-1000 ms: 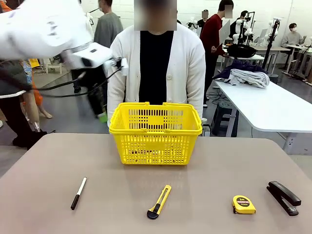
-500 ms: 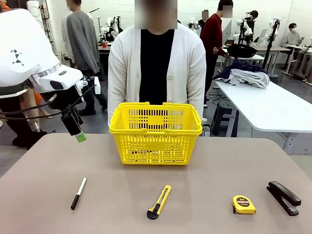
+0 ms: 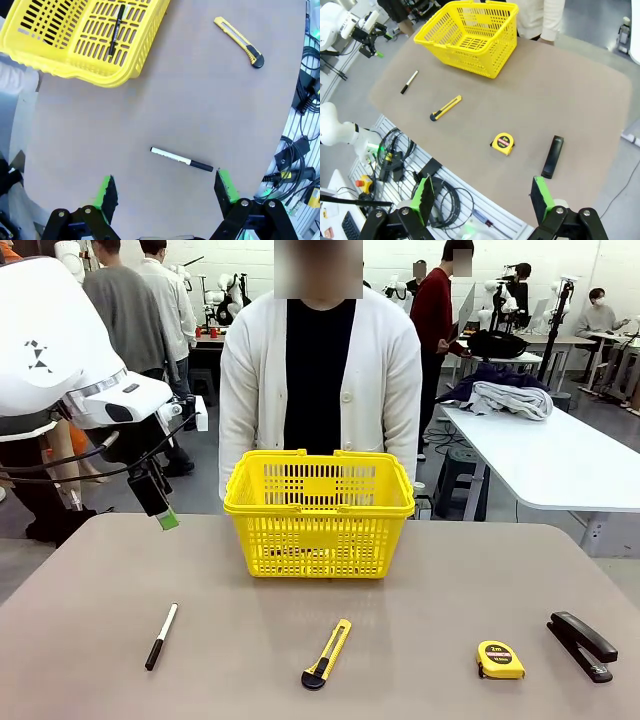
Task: Place the items the person wants into the basket.
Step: Pick up the item the person points to and place it in the Market Basket.
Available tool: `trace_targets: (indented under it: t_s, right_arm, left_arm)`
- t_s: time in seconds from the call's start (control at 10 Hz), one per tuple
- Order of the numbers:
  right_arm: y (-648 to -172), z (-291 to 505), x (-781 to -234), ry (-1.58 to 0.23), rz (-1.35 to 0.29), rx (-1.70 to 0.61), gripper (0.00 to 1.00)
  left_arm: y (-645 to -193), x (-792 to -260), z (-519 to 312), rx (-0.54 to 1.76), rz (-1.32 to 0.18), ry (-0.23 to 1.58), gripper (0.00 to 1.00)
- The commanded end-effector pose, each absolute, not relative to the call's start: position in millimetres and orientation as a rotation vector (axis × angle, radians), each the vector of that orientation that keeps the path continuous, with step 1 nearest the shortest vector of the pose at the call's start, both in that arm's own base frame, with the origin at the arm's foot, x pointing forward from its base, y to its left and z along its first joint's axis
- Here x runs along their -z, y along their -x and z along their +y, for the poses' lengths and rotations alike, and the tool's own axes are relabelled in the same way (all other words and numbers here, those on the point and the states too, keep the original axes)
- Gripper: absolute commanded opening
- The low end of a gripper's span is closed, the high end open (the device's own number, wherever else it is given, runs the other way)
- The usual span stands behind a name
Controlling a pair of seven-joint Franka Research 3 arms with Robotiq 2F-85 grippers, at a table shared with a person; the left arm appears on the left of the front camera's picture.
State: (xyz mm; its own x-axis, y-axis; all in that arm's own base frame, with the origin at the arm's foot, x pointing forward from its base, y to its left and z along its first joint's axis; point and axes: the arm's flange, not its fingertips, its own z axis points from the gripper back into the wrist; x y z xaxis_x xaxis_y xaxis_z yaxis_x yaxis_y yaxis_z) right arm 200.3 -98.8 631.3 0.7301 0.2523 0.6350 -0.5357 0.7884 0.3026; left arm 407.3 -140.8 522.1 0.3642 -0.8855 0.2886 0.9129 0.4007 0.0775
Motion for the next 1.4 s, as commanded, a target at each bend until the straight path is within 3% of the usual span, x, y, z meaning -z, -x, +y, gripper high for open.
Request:
trace_targets:
  t_s: [0.0,0.2,0.3,0.5,0.7,1.0,1.3]
  right_arm:
    - [-201,-97,-630,-0.511,-0.609,-0.465,1.00]
    - [-201,-97,-630,-0.511,-0.609,-0.465,1.00]
    - [-201,-97,-630,-0.511,-0.609,-0.465,1.00]
    - [-201,-97,-630,-0.511,-0.609,-0.465,1.00]
    - [-201,-97,-630,-0.511,-0.609,-0.465,1.00]
    - [-201,-97,-630,-0.511,-0.609,-0.465,1.00]
    - [-201,-97,-630,-0.511,-0.609,-0.465,1.00]
  left_arm:
    - [-404,-521,-140,1.166,-0.305,0.101,1.00]
    - [-407,-522,-141,1.160,-0.305,0.102,1.00]
    - [-393,-541,-113,1.155,-0.388,0.148,1.00]
    - [-364,-576,-55,1.149,-0.521,0.278,1.00]
    - [-342,-608,16,1.130,-0.700,0.536,1.00]
    - [-323,-610,78,1.126,-0.775,0.642,1.00]
    - [-306,-607,99,1.147,-0.738,0.510,1.00]
